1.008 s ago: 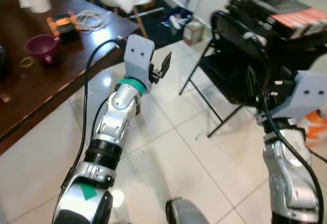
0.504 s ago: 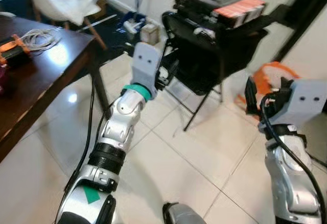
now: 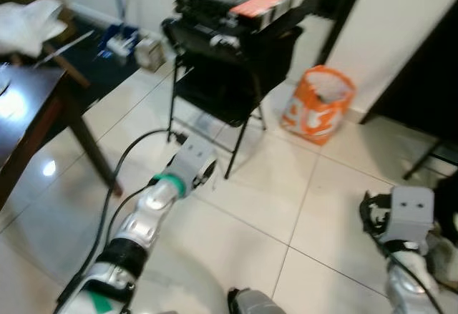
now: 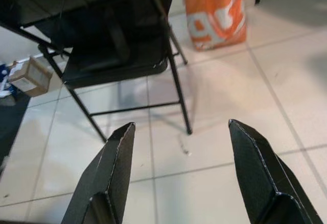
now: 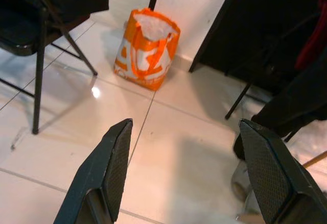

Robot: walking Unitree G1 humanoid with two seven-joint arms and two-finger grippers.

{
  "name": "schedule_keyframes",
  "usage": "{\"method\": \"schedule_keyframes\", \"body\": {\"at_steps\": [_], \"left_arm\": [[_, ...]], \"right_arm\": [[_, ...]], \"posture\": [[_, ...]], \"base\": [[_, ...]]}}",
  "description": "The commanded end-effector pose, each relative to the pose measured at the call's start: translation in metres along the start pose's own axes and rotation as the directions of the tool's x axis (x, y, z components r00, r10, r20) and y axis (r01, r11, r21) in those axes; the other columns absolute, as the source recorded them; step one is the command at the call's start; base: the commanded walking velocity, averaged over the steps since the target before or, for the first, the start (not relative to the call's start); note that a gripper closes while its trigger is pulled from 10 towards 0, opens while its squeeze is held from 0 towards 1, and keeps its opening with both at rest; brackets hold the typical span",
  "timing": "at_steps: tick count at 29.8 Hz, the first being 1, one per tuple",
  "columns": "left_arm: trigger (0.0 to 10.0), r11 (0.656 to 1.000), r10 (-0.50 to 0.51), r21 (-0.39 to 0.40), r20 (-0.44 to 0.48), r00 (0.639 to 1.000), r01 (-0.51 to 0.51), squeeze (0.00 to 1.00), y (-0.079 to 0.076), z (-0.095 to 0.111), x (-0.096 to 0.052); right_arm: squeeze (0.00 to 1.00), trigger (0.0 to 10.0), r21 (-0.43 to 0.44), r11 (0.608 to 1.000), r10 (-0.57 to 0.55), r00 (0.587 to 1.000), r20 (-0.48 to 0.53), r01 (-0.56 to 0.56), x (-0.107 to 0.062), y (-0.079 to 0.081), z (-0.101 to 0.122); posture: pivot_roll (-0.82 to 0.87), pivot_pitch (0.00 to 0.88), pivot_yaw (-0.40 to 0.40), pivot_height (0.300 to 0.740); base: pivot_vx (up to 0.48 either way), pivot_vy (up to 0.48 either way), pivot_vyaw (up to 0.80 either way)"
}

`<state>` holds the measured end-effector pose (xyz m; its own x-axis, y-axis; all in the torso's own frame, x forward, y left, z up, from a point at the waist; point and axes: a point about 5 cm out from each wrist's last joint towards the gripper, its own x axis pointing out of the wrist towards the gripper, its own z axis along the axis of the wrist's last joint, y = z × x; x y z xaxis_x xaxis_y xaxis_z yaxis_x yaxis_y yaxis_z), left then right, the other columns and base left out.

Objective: Setting the table

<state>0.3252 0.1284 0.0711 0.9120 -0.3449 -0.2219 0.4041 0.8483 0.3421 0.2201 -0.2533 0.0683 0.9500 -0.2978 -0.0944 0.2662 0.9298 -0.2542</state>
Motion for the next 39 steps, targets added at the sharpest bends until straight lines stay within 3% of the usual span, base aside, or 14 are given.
{"method": "schedule_keyframes", "body": {"at_steps": [1,4,6,9,13,18,31,39], "left_arm": [[10.0,1.000,0.015,-0.012,0.003,1.000,-0.015,0.00,0.000,0.000,0.001],[10.0,0.999,0.030,-0.016,0.012,0.999,-0.030,0.00,0.003,0.003,0.001],[10.0,0.997,0.077,-0.029,0.033,0.996,-0.076,0.00,0.011,0.007,0.000],[10.0,0.997,0.077,-0.029,0.033,0.996,-0.076,0.00,0.011,0.007,0.000],[10.0,0.989,0.145,-0.047,0.056,0.988,-0.142,0.00,0.020,0.007,-0.006],[10.0,0.987,0.157,-0.048,0.061,0.986,-0.154,0.00,0.020,0.004,-0.008],[10.0,0.995,0.093,-0.049,0.082,0.992,-0.089,0.00,0.007,0.015,0.005],[10.0,0.997,0.069,-0.029,0.104,0.992,-0.066,0.00,0.010,0.026,0.012]], "right_arm": [[0.00,10.0,-0.005,0.999,0.037,0.999,0.034,-0.036,0.006,0.006,0.009],[0.00,10.0,-0.005,0.999,0.055,0.997,0.050,-0.054,0.009,0.009,0.012],[0.00,10.0,-0.010,0.993,0.114,0.989,0.089,-0.114,0.017,0.021,0.021],[0.00,10.0,-0.010,0.993,0.114,0.989,0.089,-0.114,0.017,0.021,0.021],[0.00,10.0,-0.012,0.976,0.217,0.963,0.161,-0.218,0.028,0.046,0.038],[0.00,10.0,-0.025,0.965,0.259,0.945,0.200,-0.260,0.030,0.060,0.044],[0.00,10.0,0.005,0.982,0.183,0.961,0.207,-0.188,0.023,0.048,0.038],[0.00,10.0,0.020,0.989,0.138,0.963,0.230,-0.146,0.028,0.044,0.041]], "posture": [[0.02,0.000,0.017,0.740],[0.02,0.000,0.017,0.740],[0.07,0.000,-0.019,0.740],[0.07,0.000,-0.019,0.740],[0.12,0.000,-0.061,0.740],[0.10,0.000,-0.052,0.740],[0.03,0.000,0.016,0.740],[0.04,0.000,0.055,0.740]], "base": [[0.000,0.000,-0.80],[0.000,0.000,-0.80],[0.000,0.000,-0.80],[0.000,0.000,-0.80],[0.000,0.000,-0.80],[0.000,0.000,-0.80],[0.000,0.000,-0.80],[0.000,0.000,-0.80]]}}
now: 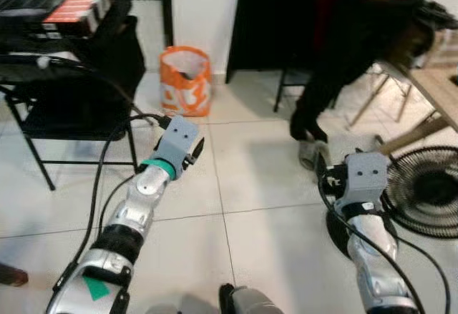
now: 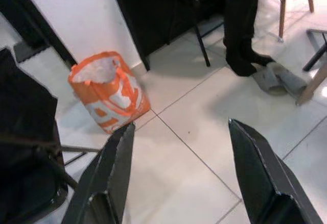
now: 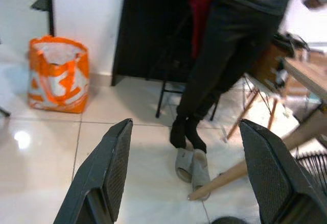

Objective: Setting the table

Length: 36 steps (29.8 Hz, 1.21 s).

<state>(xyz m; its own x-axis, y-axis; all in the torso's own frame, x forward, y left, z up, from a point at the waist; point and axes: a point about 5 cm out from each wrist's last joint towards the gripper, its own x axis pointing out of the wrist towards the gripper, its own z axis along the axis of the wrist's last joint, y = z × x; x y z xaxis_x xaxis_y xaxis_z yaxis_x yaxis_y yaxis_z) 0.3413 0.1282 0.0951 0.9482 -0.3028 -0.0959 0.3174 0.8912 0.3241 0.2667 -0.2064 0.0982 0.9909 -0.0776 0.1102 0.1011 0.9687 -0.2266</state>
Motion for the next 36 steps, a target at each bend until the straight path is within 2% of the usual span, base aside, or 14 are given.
{"method": "schedule_keyframes", "body": {"at_steps": [1,6,12,22,36], "left_arm": [[10.0,0.999,-0.030,0.014,0.006,1.000,0.030,0.00,-0.004,0.003,0.004],[10.0,0.999,-0.035,0.024,0.009,0.999,0.035,0.00,-0.001,0.005,0.005],[10.0,0.998,-0.037,0.057,0.020,0.999,0.036,0.00,0.010,0.012,0.010],[10.0,0.998,-0.044,0.044,0.016,0.999,0.043,0.00,0.004,0.008,0.009],[10.0,0.998,-0.053,0.044,0.018,0.998,0.052,0.00,0.004,0.009,0.011]], "right_arm": [[0.00,10.0,0.008,0.999,-0.034,0.999,-0.018,0.034,0.000,-0.004,-0.005],[0.00,10.0,0.014,0.999,-0.043,0.999,-0.014,0.044,0.002,-0.004,-0.005],[0.00,10.0,0.043,0.996,-0.073,0.997,-0.002,0.073,0.007,-0.001,-0.003],[0.00,10.0,0.038,0.997,-0.069,0.998,0.001,0.069,0.005,-0.002,-0.005],[0.00,10.0,0.047,0.996,-0.075,0.997,-0.001,0.075,0.003,0.001,-0.007]], "posture": [[0.05,0.000,0.084,0.740],[0.05,0.000,0.100,0.740],[0.06,0.000,0.110,0.740],[0.05,0.000,0.103,0.740],[0.05,0.000,0.110,0.740]], "base": [[0.000,0.000,-0.80],[0.000,0.000,-0.80],[0.000,0.000,-0.80],[0.000,0.000,-0.80],[0.000,0.000,-0.80]]}}
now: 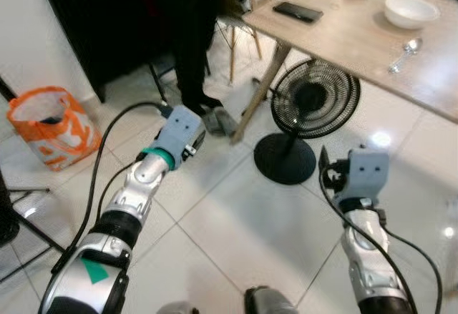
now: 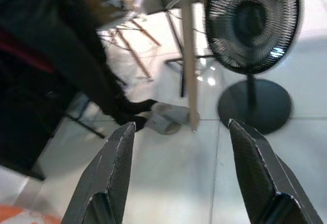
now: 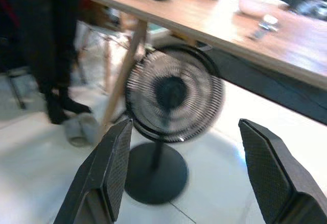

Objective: Setting the table

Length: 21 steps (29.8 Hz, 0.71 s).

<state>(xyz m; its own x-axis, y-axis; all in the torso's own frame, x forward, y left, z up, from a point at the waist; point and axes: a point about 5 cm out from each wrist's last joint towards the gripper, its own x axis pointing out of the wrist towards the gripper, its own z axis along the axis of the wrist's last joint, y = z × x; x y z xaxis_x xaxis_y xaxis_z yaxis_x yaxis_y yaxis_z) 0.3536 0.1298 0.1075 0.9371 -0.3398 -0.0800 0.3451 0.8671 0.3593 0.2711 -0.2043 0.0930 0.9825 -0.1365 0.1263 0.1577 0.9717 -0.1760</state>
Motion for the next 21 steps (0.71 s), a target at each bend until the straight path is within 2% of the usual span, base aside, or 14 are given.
{"method": "schedule_keyframes", "body": {"at_steps": [1,21], "left_arm": [[10.0,1.000,-0.023,0.001,-0.009,1.000,0.023,0.00,-0.0064,-0.0017,0.0012],[10.0,1.000,-0.017,-0.010,-0.010,1.000,0.017,0.00,-0.0097,-0.0038,0.0006]], "right_arm": [[0.00,10.0,0.002,1.000,-0.014,1.000,-0.003,0.014,-0.0012,-0.0027,-0.0017],[0.00,10.0,-0.005,1.000,-0.006,1.000,0.003,0.007,-0.0008,-0.0041,-0.0003]], "posture": [[0.05,0.000,0.108,0.740],[0.05,0.000,0.096,0.740]], "base": [[0.000,0.000,-0.80],[0.000,0.000,-0.80]]}}
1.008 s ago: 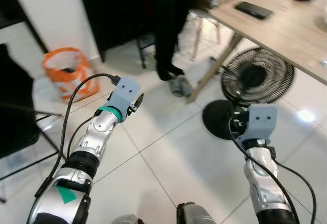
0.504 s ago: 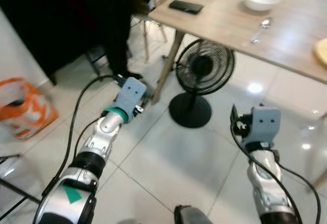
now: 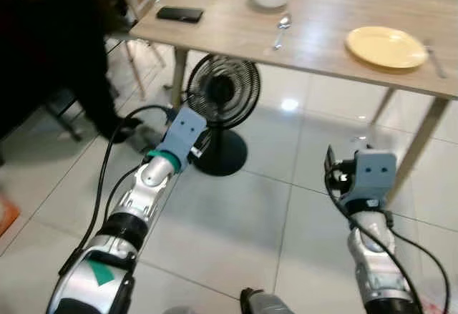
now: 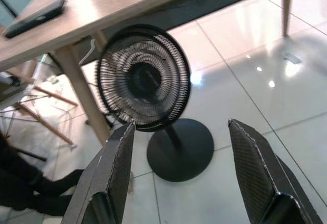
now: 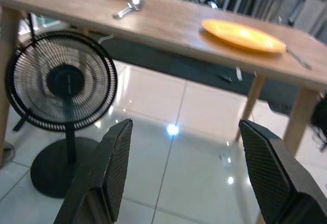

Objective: Setting the table

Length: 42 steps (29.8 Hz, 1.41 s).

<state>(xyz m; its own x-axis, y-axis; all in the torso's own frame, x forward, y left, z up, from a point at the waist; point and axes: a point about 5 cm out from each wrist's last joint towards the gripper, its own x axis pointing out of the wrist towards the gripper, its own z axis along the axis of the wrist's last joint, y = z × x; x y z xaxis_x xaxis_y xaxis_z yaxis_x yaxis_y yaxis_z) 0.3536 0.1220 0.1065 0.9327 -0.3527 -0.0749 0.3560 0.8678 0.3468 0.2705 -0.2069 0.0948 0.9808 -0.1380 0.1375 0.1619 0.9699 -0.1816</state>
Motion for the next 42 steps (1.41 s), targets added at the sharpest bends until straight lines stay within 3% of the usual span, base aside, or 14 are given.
{"method": "schedule_keyframes", "body": {"at_steps": [1,24,32,42], "left_arm": [[10.0,1.000,-0.006,0.002,-0.020,1.000,0.006,0.00,-0.003,-0.006,-0.002],[10.0,0.999,0.030,-0.013,0.003,1.000,-0.030,0.00,0.003,0.000,0.001],[10.0,0.997,0.069,-0.021,0.024,0.997,-0.069,0.00,0.006,0.004,0.002],[10.0,0.992,0.125,-0.029,0.045,0.991,-0.124,0.00,0.011,0.010,0.005]], "right_arm": [[0.00,10.0,0.001,1.000,-0.003,1.000,-0.008,0.003,-0.001,-0.001,-0.002],[0.00,10.0,0.027,1.000,-0.014,0.999,0.039,0.013,0.006,-0.002,0.012],[0.00,10.0,0.038,0.999,-0.006,0.996,0.086,0.002,0.009,0.000,0.024],[0.00,10.0,0.042,0.999,-0.008,0.994,0.105,0.003,0.011,-0.001,0.029]], "posture": [[0.05,0.000,0.096,0.740],[0.04,0.000,0.092,0.740],[0.04,0.000,0.088,0.740],[0.05,0.000,0.084,0.740]], "base": [[0.000,0.000,-0.80],[0.000,0.000,-0.79],[0.000,0.000,0.00],[0.412,0.000,0.00]]}}
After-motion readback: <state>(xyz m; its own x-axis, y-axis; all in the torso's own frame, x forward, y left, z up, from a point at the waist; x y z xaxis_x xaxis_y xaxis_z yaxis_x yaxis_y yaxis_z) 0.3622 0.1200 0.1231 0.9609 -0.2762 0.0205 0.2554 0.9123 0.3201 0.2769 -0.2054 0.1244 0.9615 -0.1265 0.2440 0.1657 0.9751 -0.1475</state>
